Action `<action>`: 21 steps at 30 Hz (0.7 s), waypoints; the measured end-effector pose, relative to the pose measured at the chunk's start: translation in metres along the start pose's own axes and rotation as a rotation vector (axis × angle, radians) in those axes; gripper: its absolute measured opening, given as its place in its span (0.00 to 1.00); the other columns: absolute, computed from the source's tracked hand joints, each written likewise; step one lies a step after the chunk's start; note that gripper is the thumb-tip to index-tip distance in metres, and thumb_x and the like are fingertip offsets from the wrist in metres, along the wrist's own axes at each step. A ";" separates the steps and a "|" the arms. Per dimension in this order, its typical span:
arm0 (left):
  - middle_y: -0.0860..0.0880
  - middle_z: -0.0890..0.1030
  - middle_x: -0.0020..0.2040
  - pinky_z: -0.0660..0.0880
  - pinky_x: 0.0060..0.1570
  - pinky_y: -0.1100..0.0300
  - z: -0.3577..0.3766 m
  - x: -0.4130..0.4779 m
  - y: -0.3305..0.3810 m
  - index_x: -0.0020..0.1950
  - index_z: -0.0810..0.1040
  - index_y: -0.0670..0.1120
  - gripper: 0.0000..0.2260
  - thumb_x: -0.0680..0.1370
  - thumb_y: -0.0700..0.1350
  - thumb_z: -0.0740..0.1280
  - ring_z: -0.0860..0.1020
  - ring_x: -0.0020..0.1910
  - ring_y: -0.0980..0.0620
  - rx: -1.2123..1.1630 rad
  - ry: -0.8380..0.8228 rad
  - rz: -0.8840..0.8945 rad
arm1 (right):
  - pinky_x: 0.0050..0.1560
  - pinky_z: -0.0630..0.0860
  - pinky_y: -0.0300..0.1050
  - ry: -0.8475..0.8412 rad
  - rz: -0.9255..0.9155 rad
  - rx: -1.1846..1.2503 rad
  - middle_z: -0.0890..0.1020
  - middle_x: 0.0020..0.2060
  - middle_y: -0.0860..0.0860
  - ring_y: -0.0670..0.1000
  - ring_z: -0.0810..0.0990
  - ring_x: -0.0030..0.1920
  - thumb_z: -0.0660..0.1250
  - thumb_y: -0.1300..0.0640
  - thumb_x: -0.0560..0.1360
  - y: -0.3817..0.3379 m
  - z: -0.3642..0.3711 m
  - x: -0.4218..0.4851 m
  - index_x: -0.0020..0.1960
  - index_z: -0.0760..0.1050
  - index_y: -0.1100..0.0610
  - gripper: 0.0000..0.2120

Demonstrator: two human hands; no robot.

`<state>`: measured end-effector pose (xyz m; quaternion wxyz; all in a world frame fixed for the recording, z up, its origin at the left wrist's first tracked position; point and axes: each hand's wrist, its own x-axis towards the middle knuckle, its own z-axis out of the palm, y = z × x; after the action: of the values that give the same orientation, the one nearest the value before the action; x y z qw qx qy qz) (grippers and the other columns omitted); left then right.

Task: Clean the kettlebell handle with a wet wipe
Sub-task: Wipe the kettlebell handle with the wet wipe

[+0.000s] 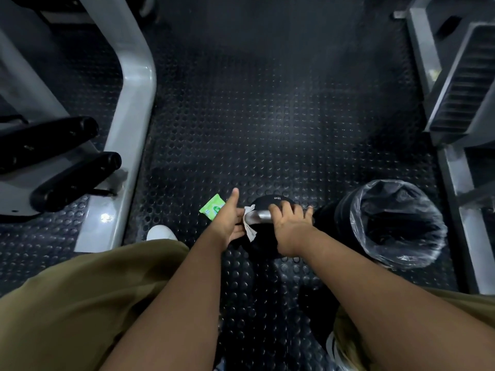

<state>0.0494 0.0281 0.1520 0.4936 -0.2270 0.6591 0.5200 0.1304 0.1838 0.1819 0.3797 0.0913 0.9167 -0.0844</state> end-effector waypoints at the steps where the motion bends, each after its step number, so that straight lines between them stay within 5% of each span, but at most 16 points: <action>1: 0.46 0.87 0.55 0.76 0.66 0.50 0.003 -0.003 0.006 0.57 0.84 0.44 0.39 0.78 0.76 0.52 0.83 0.59 0.46 0.034 0.008 0.005 | 0.75 0.46 0.75 -0.002 -0.002 -0.002 0.56 0.73 0.57 0.65 0.57 0.74 0.74 0.55 0.71 0.000 0.000 0.000 0.80 0.43 0.52 0.50; 5: 0.49 0.84 0.61 0.73 0.69 0.44 0.022 0.016 0.011 0.64 0.82 0.49 0.58 0.55 0.90 0.50 0.81 0.62 0.44 0.232 0.038 0.002 | 0.75 0.44 0.75 -0.014 0.002 -0.031 0.51 0.76 0.58 0.66 0.54 0.76 0.74 0.55 0.71 0.000 0.001 0.001 0.81 0.39 0.53 0.53; 8: 0.50 0.84 0.62 0.75 0.58 0.51 0.030 0.010 0.018 0.67 0.80 0.51 0.50 0.65 0.86 0.48 0.80 0.60 0.49 0.286 0.020 -0.026 | 0.76 0.44 0.75 -0.019 0.002 -0.026 0.52 0.76 0.58 0.66 0.54 0.76 0.75 0.56 0.71 0.000 0.000 0.001 0.81 0.39 0.52 0.54; 11: 0.47 0.88 0.50 0.78 0.41 0.57 0.024 0.007 0.009 0.62 0.83 0.47 0.38 0.78 0.76 0.51 0.86 0.47 0.50 0.084 -0.063 -0.087 | 0.76 0.43 0.74 -0.013 -0.001 -0.007 0.53 0.76 0.58 0.66 0.55 0.76 0.74 0.55 0.71 0.001 0.001 0.001 0.81 0.40 0.52 0.52; 16: 0.45 0.86 0.60 0.81 0.58 0.53 0.007 0.005 0.004 0.69 0.80 0.43 0.45 0.76 0.78 0.51 0.85 0.58 0.47 -0.024 -0.118 -0.112 | 0.76 0.44 0.74 -0.001 -0.005 0.006 0.54 0.75 0.58 0.65 0.55 0.75 0.73 0.56 0.71 0.001 0.003 0.003 0.81 0.41 0.52 0.51; 21: 0.39 0.84 0.63 0.81 0.53 0.54 -0.012 -0.008 0.032 0.78 0.67 0.34 0.55 0.72 0.81 0.54 0.85 0.59 0.44 0.134 -0.216 -0.142 | 0.76 0.44 0.74 -0.001 -0.003 0.004 0.54 0.75 0.58 0.66 0.56 0.75 0.74 0.56 0.71 0.001 0.002 0.002 0.81 0.41 0.53 0.51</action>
<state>0.0218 0.0269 0.1730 0.6115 -0.1822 0.6176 0.4599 0.1309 0.1840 0.1793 0.3798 0.0906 0.9165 -0.0870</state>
